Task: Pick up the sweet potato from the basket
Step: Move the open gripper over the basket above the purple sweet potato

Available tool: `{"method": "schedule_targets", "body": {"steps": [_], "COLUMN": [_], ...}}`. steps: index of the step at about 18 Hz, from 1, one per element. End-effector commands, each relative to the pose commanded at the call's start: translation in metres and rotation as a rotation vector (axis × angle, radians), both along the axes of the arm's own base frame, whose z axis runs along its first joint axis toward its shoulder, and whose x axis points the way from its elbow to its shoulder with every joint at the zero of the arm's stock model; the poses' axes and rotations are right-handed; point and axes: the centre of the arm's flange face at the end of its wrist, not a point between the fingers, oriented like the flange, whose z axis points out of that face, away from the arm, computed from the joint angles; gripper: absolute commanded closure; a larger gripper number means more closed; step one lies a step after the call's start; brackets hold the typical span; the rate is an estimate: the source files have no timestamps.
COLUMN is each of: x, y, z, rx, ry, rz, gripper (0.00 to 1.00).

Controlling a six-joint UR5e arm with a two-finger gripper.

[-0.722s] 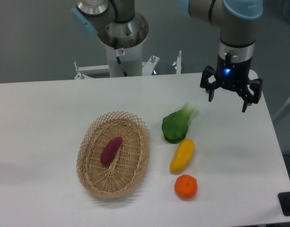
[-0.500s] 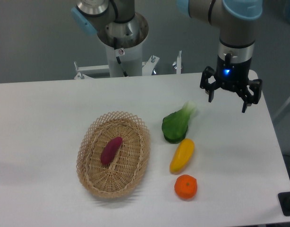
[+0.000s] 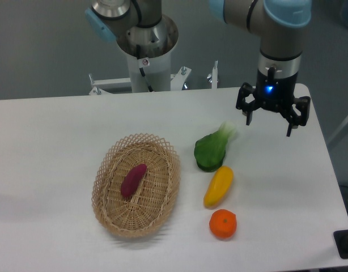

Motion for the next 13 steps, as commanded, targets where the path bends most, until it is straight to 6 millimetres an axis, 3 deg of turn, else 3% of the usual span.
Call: {"method": "schedule_targets", "body": {"steps": [6,13], "x": [0.048,0.111], "y": [0.049,0.095], "z": [-0.02,-0.083], "rx": [0.014,-0.055], "ry": [-0.084,-0.186], "rz": [0.121,0.085], "gripper": [0.0,0.0]}}
